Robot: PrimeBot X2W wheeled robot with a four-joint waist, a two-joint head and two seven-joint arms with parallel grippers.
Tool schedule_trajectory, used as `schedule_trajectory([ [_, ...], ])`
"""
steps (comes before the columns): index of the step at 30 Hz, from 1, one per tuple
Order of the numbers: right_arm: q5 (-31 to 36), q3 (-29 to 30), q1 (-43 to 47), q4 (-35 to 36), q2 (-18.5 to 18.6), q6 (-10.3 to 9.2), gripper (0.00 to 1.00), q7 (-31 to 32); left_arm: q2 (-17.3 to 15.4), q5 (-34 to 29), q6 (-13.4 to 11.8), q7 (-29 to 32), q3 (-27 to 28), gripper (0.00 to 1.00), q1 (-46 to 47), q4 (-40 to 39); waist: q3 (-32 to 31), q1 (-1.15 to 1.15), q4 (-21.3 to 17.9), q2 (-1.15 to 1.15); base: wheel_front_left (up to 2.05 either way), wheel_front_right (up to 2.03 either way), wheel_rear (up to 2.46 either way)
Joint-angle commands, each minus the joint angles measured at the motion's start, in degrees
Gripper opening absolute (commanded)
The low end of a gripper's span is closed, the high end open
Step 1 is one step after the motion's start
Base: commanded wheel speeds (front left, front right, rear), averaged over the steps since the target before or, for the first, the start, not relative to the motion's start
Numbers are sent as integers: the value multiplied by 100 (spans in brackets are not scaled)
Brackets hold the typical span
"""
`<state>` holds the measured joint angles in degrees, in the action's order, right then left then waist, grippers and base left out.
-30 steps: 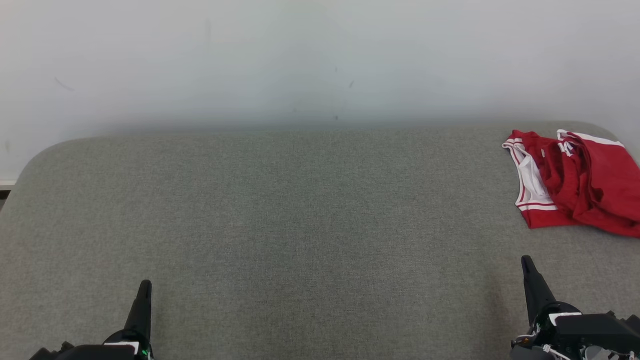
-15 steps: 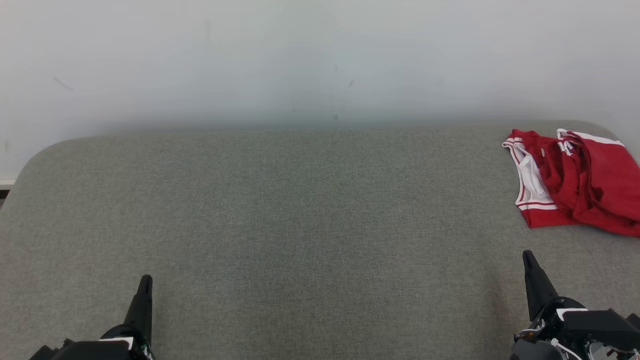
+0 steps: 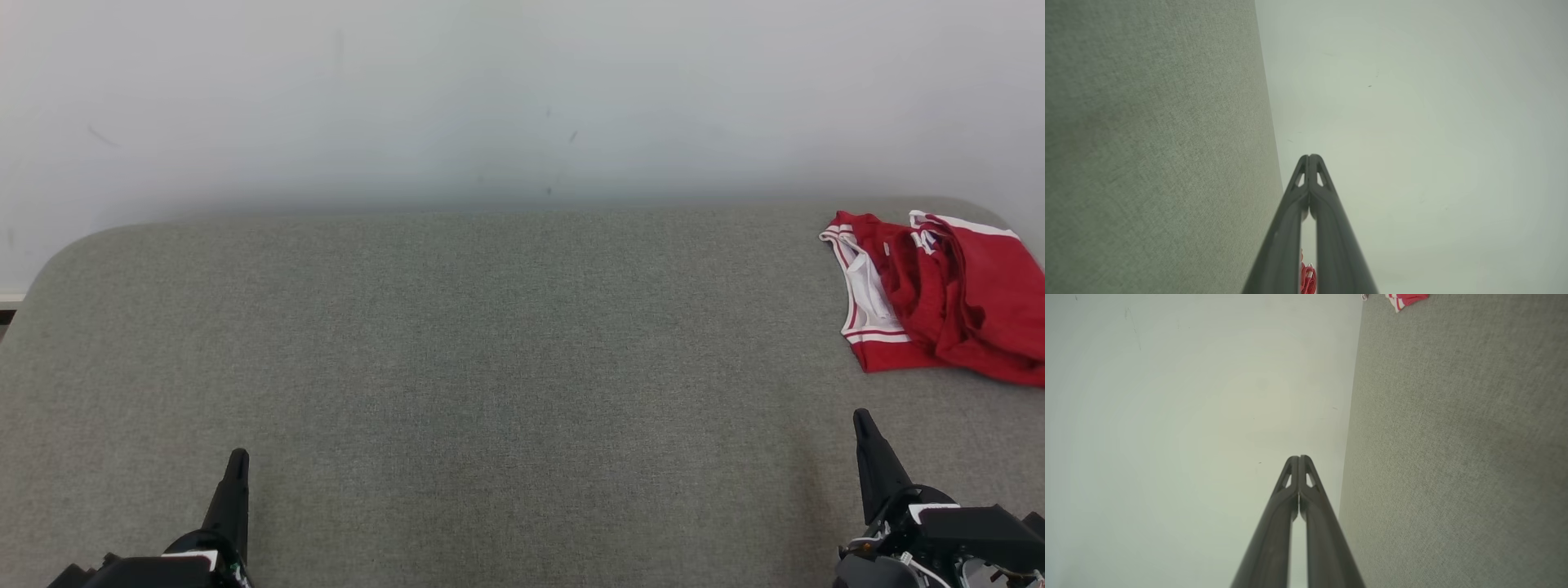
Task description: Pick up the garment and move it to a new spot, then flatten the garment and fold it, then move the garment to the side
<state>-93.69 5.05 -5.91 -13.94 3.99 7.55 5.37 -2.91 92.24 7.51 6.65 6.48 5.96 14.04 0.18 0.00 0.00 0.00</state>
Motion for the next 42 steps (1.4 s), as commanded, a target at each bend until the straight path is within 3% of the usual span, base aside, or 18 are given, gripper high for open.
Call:
schedule_trajectory([
  [1, 22, 21, -41, -2, -15, -12, 0, 24, 6, 29, -4, 2, 19, 0, 60, 8, 0, 0, 0, 0, 0, 0, 0],
  [42, 85, 87, -49, -7, -61, -12, 0, 72, 6, 31, -4, -1, 16, 0, 58, 7, 0, 0, 0, 0, 0, 0, 0],
])
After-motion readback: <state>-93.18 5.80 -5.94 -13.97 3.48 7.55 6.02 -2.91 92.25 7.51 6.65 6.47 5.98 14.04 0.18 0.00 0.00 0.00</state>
